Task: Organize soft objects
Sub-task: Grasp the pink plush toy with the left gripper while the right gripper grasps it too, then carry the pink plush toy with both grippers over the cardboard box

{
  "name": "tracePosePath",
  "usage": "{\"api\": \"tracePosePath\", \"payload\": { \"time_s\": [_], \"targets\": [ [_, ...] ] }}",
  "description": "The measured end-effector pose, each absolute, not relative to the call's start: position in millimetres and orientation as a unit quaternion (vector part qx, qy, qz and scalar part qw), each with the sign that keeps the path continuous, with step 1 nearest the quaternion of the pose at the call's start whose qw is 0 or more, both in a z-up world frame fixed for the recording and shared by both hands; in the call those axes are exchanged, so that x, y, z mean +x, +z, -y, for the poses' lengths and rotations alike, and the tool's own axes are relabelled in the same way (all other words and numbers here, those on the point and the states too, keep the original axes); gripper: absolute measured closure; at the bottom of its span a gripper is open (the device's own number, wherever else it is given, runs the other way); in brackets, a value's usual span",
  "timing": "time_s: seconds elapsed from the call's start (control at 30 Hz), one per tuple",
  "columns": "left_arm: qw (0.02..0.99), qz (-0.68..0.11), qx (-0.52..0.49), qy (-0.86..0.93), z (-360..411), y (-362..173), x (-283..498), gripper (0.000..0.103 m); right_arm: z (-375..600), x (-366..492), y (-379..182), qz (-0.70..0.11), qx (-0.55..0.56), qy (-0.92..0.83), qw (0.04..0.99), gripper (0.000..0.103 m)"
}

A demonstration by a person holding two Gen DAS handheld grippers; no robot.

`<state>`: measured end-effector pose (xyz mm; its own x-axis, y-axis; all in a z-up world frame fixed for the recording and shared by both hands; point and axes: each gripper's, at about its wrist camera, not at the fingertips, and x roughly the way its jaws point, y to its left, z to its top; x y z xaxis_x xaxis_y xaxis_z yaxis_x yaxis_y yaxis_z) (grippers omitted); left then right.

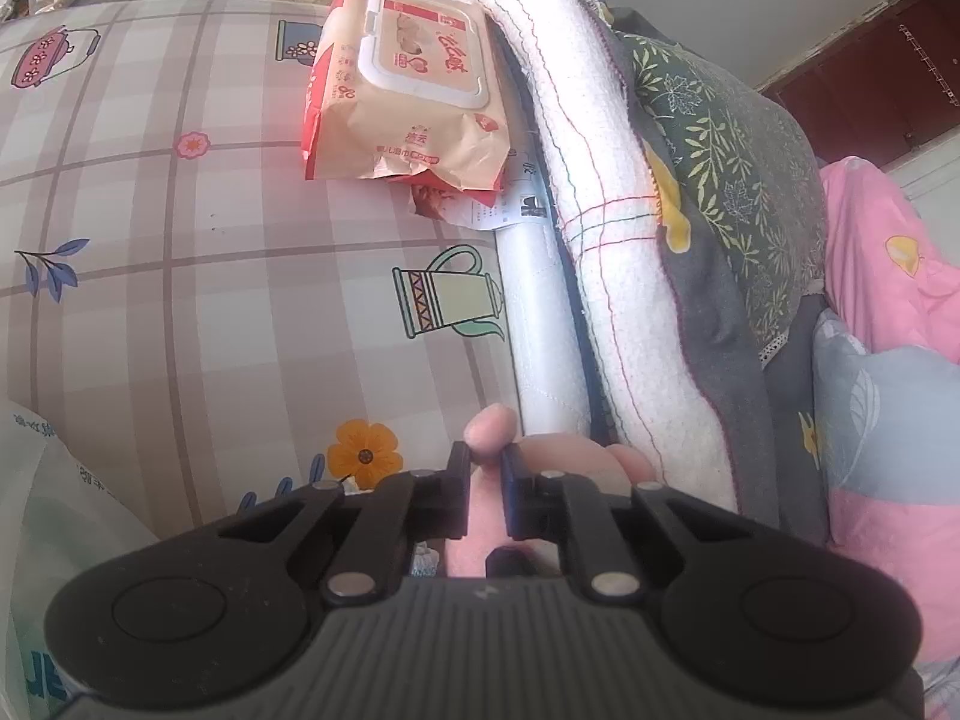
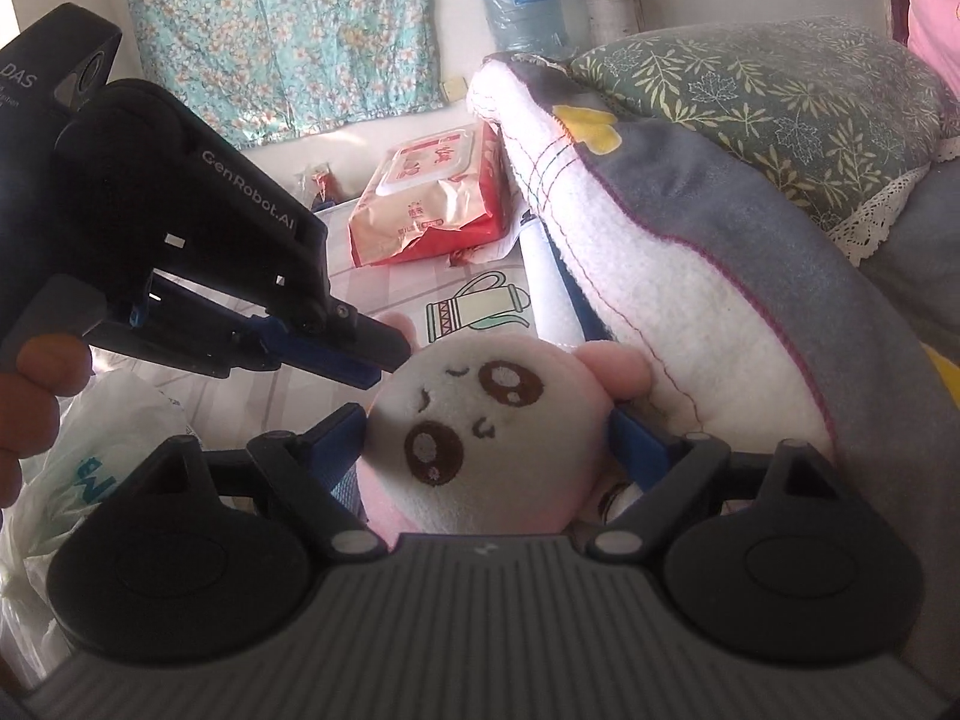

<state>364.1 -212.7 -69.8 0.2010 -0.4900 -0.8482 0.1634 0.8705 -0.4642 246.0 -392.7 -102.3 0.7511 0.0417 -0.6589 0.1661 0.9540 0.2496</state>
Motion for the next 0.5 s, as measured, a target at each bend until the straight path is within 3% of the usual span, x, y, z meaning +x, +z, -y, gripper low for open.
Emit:
{"api": "tracePosePath", "payload": {
  "time_s": [0.23, 0.5],
  "targets": [
    [0.773, -0.565, -0.146, -0.249, 211, -38, 343, 0.096, 391, 229, -87, -0.322, 0.152, -0.040, 0.934, 0.025],
    [0.789, -0.513, -0.165, -0.295, 183, 28, 300, 0.096, 360, 188, -20, -0.257, 0.101, -0.060, 0.959, 0.025]
  ]
}}
